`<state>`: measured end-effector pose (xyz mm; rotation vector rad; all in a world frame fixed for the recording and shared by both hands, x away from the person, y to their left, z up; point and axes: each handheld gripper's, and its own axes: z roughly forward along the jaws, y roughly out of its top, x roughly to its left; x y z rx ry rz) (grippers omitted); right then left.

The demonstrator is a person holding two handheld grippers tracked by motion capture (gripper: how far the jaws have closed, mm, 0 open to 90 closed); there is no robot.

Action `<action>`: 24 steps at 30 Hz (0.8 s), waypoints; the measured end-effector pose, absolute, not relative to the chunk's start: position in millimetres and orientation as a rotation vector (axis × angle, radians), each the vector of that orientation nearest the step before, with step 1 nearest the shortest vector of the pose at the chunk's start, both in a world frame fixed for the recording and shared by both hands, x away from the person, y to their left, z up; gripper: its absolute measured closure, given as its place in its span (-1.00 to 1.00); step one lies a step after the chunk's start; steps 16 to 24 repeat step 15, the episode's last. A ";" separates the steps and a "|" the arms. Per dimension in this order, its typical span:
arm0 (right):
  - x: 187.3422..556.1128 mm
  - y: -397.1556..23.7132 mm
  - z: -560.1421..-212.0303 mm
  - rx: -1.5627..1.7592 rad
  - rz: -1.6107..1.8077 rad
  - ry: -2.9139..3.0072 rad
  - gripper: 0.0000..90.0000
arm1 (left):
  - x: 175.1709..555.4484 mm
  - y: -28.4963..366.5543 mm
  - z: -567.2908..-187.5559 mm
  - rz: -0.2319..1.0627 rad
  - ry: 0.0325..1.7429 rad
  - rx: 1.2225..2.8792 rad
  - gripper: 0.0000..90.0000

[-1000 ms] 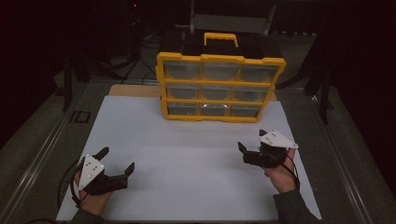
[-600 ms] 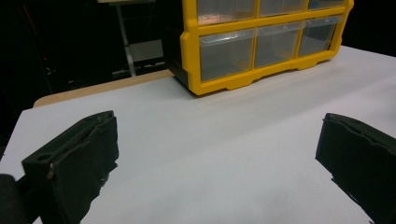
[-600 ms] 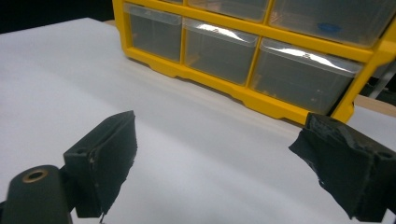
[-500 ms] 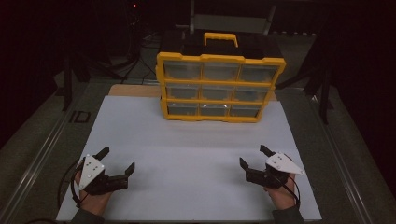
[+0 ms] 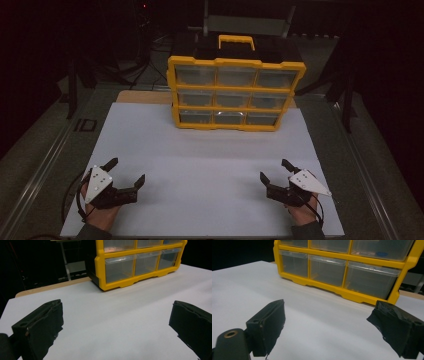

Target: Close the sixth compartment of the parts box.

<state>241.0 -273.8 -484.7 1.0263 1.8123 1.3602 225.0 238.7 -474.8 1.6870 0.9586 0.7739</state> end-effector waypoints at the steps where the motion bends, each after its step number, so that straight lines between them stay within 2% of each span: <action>1: 240.9 -274.7 -484.7 1.020 1.364 1.811 -0.75 | 225.1 238.5 -475.0 0.774 0.959 1.687 -1.00; 24: 241.4 -275.8 -482.4 1.003 1.375 1.798 -0.75 | 226.5 236.4 -475.7 0.775 0.957 1.699 -1.00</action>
